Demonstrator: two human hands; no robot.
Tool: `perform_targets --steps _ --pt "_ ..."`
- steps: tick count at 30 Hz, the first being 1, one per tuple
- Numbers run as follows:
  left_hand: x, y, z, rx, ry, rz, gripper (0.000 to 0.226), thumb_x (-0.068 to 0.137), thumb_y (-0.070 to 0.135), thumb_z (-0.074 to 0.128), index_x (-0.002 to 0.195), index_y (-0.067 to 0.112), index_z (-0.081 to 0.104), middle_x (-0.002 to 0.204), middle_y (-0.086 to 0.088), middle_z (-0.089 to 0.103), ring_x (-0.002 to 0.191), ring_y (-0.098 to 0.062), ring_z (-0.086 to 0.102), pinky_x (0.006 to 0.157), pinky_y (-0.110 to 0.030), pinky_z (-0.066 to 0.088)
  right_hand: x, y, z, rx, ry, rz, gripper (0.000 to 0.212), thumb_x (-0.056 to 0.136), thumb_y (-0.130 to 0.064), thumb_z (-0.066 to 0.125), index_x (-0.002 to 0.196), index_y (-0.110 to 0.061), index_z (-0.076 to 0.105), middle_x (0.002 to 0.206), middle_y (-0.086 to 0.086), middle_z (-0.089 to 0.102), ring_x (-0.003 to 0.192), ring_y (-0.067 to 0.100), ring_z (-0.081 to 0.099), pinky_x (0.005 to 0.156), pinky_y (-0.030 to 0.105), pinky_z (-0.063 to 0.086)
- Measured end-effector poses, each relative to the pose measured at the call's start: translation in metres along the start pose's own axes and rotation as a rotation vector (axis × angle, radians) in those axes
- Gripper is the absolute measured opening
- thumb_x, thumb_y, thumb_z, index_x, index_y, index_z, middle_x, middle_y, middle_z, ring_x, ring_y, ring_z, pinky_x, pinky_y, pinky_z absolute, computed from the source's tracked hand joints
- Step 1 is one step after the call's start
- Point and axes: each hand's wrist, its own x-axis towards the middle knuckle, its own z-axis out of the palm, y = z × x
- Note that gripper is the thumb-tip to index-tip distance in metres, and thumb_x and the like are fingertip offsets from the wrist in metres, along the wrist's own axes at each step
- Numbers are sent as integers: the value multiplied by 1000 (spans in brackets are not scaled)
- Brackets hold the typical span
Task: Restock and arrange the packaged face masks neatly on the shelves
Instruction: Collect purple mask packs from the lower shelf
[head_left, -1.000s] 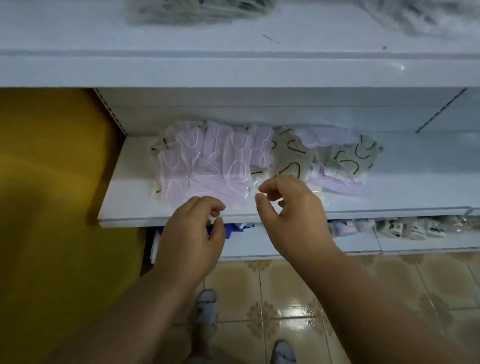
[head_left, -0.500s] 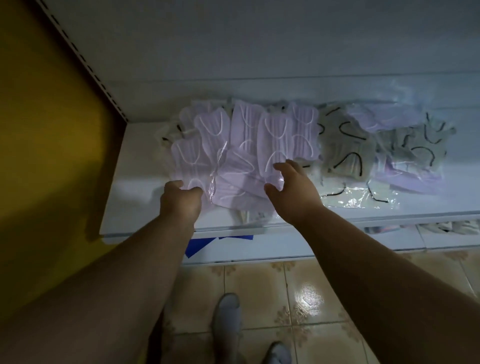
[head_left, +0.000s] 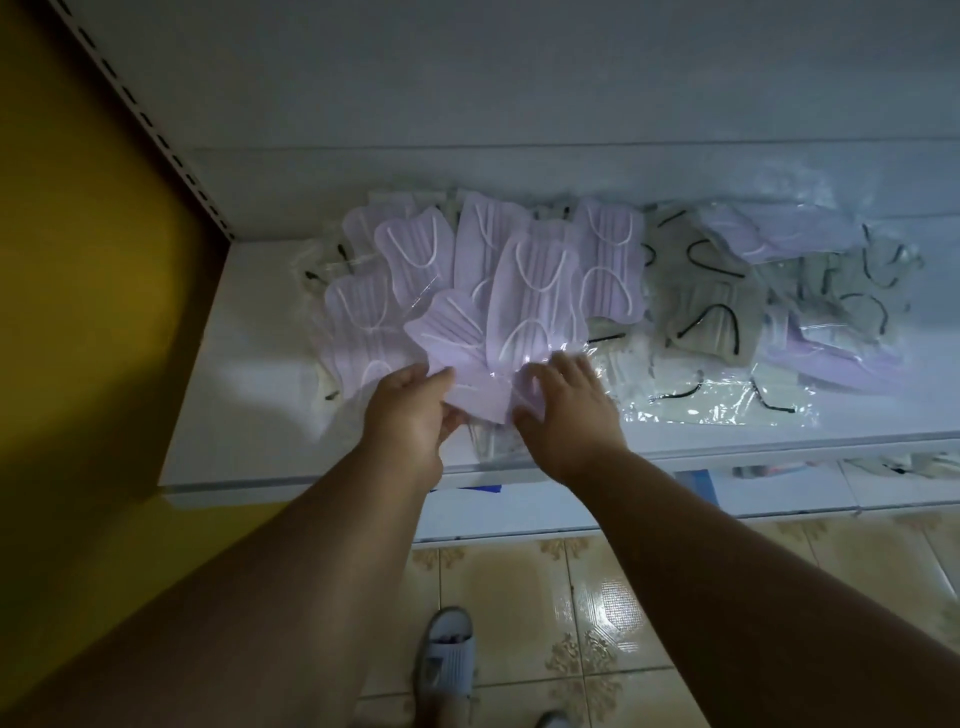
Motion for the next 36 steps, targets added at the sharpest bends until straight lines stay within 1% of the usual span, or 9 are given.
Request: perform_targets --steps 3,6,9,14,19,23,26,30,36 --pt "0 -7 12 -283 -76 -47 38 93 35 68 123 12 65 110 -10 75 100 -25 74 85 -36 59 -3 1 2 150 -90 -66 28 95 -27 57 122 -20 62 125 1 54 127 22 46 104 40 44" --pt "0 -19 27 -65 -61 41 43 80 38 78 116 20 63 109 -12 74 95 -34 73 76 -40 58 -5 -5 -1 276 -171 -58 29 96 -16 49 120 -21 65 120 1 63 114 21 58 96 32 46" --pt "7 -22 32 88 -47 138 34 80 16 76 110 27 64 104 -3 74 91 -26 73 80 -44 60 5 -2 -14 296 -89 -18 31 96 -10 43 114 -20 66 114 2 66 103 20 62 89 29 48" --pt "22 -7 28 21 -59 135 41 72 15 70 112 24 69 101 -11 74 90 -35 71 87 -54 57 41 15 -31 228 163 108 39 94 -15 53 133 -16 58 145 8 44 126 29 50 105 34 42" --pt "35 12 18 -107 -91 181 44 87 16 60 129 29 55 117 -13 65 89 -30 66 77 -40 57 63 10 -29 -65 12 49 53 96 -19 48 148 -17 37 157 5 34 145 26 30 121 44 22" --pt "37 14 17 -66 -87 192 40 97 17 61 133 33 52 128 -7 62 109 -31 64 88 -44 55 61 8 -26 -80 125 -81 47 91 -8 48 138 -14 50 138 5 55 128 28 48 107 37 37" --pt "41 10 21 -21 -78 217 41 94 8 64 119 40 54 113 -1 66 99 -27 66 90 -44 55 72 18 -32 -121 219 -7 51 97 -21 49 147 -19 41 155 7 38 143 28 33 115 45 32" --pt "50 12 26 385 168 451 27 86 12 64 107 27 55 93 -1 62 82 -27 63 77 -33 51 76 25 -33 -50 103 48 49 97 -23 48 145 -20 42 147 2 47 136 24 40 108 36 36" --pt "62 29 26 836 281 623 29 76 24 69 102 15 60 100 -6 65 93 -33 62 75 -32 48 65 21 -26 161 269 68 47 94 -12 51 140 -15 52 144 8 49 128 29 49 108 37 41"
